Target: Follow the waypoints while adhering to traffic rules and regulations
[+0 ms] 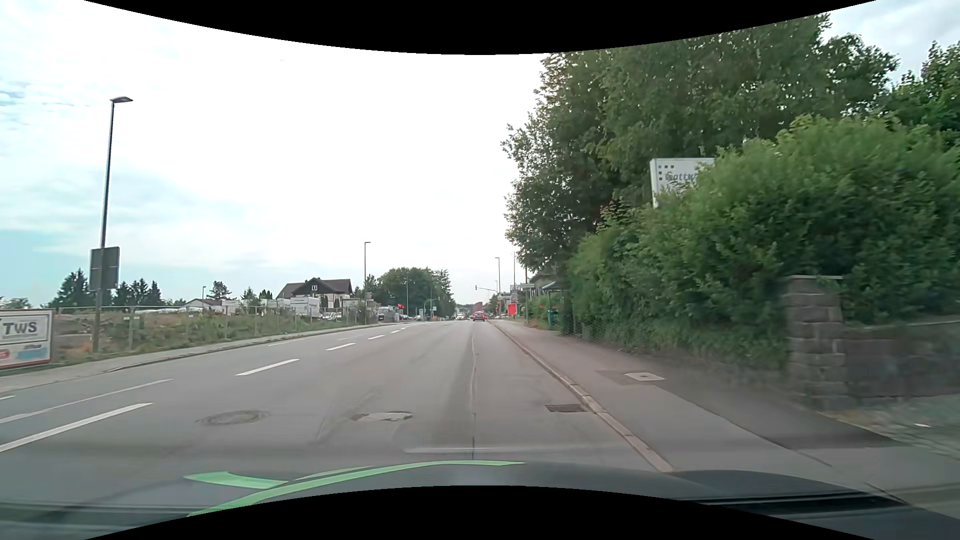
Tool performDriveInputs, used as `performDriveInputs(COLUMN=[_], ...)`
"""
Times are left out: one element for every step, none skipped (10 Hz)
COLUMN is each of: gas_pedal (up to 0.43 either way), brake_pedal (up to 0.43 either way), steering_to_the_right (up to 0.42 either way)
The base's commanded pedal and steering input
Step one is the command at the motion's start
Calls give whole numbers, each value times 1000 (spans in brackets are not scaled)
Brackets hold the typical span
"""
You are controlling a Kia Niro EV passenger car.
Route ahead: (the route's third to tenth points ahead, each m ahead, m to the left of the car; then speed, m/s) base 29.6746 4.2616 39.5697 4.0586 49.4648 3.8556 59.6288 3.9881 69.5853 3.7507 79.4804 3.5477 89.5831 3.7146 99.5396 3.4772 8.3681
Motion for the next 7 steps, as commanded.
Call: performDriveInputs(gas_pedal=[59,59,59,59,59,59,59], brake_pedal=[0,0,0,0,0,0,0], steering_to_the_right=[0,0,0,0,0,0,-1])
